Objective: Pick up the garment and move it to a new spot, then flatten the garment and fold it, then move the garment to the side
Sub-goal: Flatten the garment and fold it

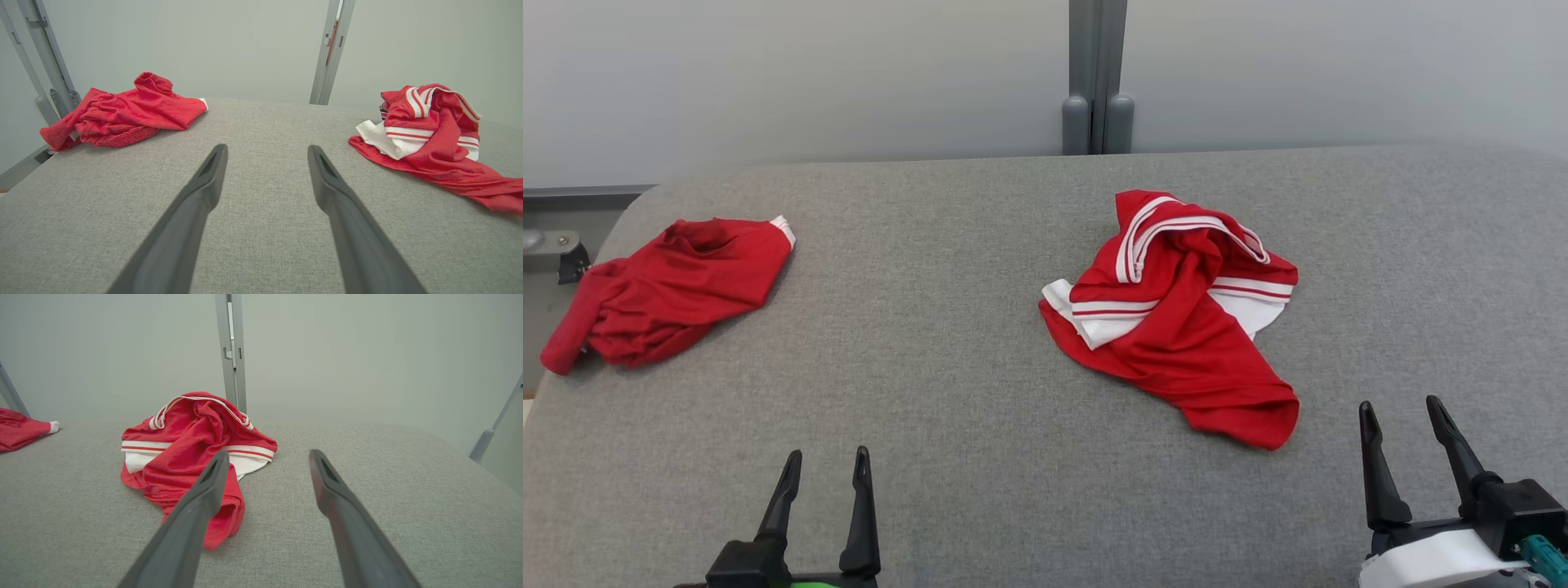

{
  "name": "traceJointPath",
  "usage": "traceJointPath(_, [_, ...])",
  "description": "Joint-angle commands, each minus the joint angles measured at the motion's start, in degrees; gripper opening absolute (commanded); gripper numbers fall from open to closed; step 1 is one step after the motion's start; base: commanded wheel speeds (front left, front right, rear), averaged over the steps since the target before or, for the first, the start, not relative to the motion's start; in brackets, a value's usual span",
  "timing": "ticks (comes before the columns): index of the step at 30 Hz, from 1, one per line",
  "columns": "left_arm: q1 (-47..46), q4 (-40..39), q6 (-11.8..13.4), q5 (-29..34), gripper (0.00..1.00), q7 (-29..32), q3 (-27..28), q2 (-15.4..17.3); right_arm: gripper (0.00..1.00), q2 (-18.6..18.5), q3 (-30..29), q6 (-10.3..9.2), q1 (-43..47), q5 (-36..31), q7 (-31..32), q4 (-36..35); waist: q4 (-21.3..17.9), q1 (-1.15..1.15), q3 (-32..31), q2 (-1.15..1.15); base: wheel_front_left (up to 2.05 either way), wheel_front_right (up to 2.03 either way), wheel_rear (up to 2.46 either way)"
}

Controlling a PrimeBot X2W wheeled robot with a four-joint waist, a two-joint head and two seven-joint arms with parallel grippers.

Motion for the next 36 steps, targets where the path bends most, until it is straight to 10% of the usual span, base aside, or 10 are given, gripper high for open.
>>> traceJointPath(1, [-0.7,0.0,-0.1,-0.1,1.00,0.0,0.1,0.1,1.00,0.1,0.2,-0.08,-0.6,0.3,0.0,0.2,-0.4,0.00,0.3,0.00,0.00,0.00,0.00])
traceJointPath(12, [-11.7,0.8,-2.5,-1.5,1.00,0.0,-12.8,0.1,1.00,-0.1,1.9,-0.08,-4.7,0.7,0.0,-0.8,-6.6,0.00,5.2,0.00,0.00,0.00,0.00])
traceJointPath(25, [-33.4,21.7,-4.9,-9.2,1.00,3.5,-35.2,0.2,1.00,0.3,2.7,-0.08,-8.8,1.6,0.0,-0.4,-16.9,0.00,12.7,0.00,0.00,0.00,0.00])
traceJointPath(36, [-43.4,37.2,-1.9,-12.7,1.00,4.7,-43.7,0.2,1.00,0.7,3.3,-0.08,-8.7,2.4,0.0,0.3,-22.5,0.00,13.4,0.00,0.00,0.00,0.00])
